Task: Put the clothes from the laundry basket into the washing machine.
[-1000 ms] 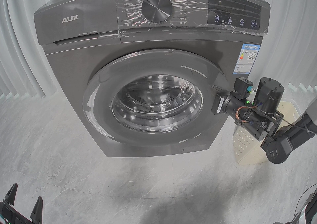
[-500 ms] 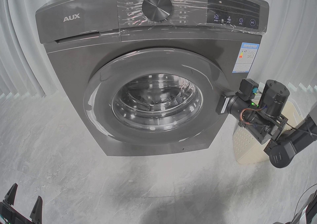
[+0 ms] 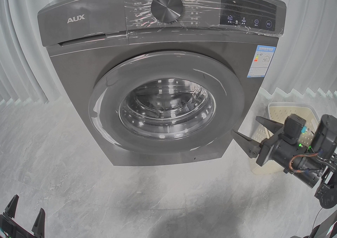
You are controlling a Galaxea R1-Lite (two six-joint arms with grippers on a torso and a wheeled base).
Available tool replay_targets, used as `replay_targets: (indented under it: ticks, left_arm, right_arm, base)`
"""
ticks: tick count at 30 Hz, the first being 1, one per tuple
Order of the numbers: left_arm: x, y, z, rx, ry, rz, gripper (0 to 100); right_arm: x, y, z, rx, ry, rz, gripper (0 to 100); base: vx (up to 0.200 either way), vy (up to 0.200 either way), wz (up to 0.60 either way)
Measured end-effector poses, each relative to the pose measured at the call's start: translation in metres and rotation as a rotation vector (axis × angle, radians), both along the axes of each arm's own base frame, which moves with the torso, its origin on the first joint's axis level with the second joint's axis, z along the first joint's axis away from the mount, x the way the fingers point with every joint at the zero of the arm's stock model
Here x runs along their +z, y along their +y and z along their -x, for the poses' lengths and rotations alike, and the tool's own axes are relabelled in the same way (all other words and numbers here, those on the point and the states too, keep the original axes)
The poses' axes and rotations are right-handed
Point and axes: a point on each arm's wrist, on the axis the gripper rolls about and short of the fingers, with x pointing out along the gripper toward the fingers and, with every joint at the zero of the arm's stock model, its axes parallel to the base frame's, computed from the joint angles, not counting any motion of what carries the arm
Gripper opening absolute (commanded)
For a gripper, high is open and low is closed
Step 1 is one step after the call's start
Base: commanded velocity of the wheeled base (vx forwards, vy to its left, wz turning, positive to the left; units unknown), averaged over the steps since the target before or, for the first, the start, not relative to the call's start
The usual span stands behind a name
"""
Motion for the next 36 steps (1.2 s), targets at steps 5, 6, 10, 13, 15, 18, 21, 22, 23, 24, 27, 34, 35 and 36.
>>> replay_targets:
  ticks: [5,6,10,13,15,18,21,22,23,24,27,34,35,36]
  left_arm:
    - [0.000,0.000,0.000,-0.001,0.000,0.000,100]
    - [0.000,0.000,0.000,-0.001,0.000,0.000,100]
    - [0.000,0.000,0.000,-0.001,0.000,-0.001,100]
    - [0.000,0.000,0.000,-0.001,0.000,-0.001,100]
    - [0.000,0.000,0.000,-0.001,0.000,-0.001,100]
    - [0.000,0.000,0.000,-0.001,0.000,-0.001,100]
    - [0.000,0.000,0.000,-0.002,0.000,-0.001,100]
    - [0.000,0.000,0.000,-0.002,0.000,-0.001,100]
    - [0.000,0.000,0.000,-0.002,0.000,0.000,100]
    - [0.000,0.000,0.000,-0.002,0.000,0.000,100]
    - [0.000,0.000,0.000,-0.002,0.000,0.000,100]
    - [0.000,0.000,0.000,-0.002,0.001,0.000,100]
    - [0.000,0.000,0.000,-0.002,0.000,0.000,100]
    - [0.000,0.000,0.000,-0.002,0.000,0.001,100]
  right_arm:
    - [0.002,-0.013,0.025,0.017,-0.015,-0.008,100]
    - [0.002,-0.016,0.030,0.016,-0.017,-0.008,100]
    - [0.000,-0.031,0.045,-0.005,-0.032,-0.007,100]
    - [0.000,-0.050,0.055,-0.061,-0.070,0.012,100]
    - [0.000,-0.063,0.063,-0.103,-0.096,0.023,100]
    - [-0.001,-0.077,0.076,-0.147,-0.118,0.039,100]
    - [-0.004,-0.089,0.093,-0.183,-0.113,0.059,100]
    - [-0.006,-0.093,0.099,-0.191,-0.103,0.067,100]
    - [-0.009,-0.096,0.105,-0.202,-0.094,0.075,100]
    - [-0.010,-0.099,0.110,-0.211,-0.090,0.080,100]
    - [-0.016,-0.108,0.129,-0.242,-0.085,0.091,100]
    - [-0.045,-0.122,0.172,-0.317,-0.011,0.130,100]
    - [-0.049,-0.124,0.177,-0.336,-0.012,0.131,100]
    - [-0.052,-0.125,0.182,-0.359,-0.014,0.131,100]
  base:
    - [0.000,0.000,0.00]
    - [0.000,0.000,0.00]
    - [0.000,0.000,0.00]
    - [0.000,0.000,0.00]
    - [0.000,0.000,0.00]
    - [0.000,0.000,0.00]
    - [0.000,0.000,0.00]
    - [0.000,0.000,0.00]
    - [0.000,0.000,0.00]
    - [0.000,0.000,0.00]
    - [0.000,0.000,0.00]
    - [0.000,0.000,0.00]
    - [0.000,0.000,0.00]
    - [0.000,0.000,0.00]
